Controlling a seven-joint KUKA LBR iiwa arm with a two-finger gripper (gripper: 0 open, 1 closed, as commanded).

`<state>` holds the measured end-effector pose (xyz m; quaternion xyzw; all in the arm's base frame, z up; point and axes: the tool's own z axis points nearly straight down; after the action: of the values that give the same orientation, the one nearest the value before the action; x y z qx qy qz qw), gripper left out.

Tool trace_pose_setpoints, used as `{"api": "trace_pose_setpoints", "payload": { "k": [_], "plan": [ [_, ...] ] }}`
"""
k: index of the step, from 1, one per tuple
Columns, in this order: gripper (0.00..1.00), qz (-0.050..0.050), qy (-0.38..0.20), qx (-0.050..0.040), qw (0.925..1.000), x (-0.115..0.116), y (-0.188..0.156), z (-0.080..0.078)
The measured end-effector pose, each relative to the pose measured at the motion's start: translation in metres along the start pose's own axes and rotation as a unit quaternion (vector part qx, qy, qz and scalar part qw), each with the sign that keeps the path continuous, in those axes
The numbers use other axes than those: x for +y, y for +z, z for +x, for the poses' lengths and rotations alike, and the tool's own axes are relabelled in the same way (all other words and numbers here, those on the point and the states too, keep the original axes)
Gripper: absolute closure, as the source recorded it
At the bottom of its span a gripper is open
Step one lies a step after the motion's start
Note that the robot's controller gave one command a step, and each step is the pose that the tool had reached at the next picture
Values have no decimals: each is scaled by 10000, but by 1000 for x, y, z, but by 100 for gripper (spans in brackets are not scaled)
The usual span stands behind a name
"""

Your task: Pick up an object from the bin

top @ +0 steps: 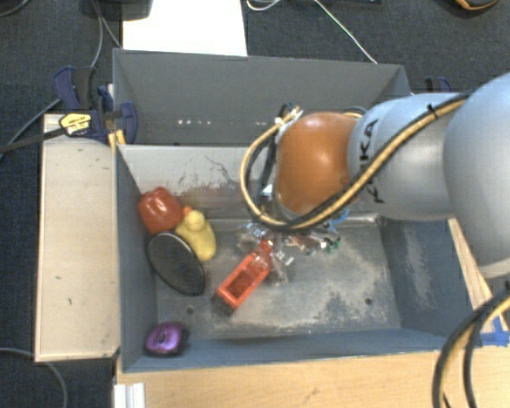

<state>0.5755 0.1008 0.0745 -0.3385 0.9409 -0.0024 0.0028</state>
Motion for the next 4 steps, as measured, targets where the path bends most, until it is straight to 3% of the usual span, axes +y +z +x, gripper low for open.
{"api": "trace_pose_setpoints", "payload": {
  "k": [3,4],
  "plan": [
    [100,-8,3,7,10000,1,-9,2],
    [100,-23,10,8,10000,2,-32,1]
  ]
}}
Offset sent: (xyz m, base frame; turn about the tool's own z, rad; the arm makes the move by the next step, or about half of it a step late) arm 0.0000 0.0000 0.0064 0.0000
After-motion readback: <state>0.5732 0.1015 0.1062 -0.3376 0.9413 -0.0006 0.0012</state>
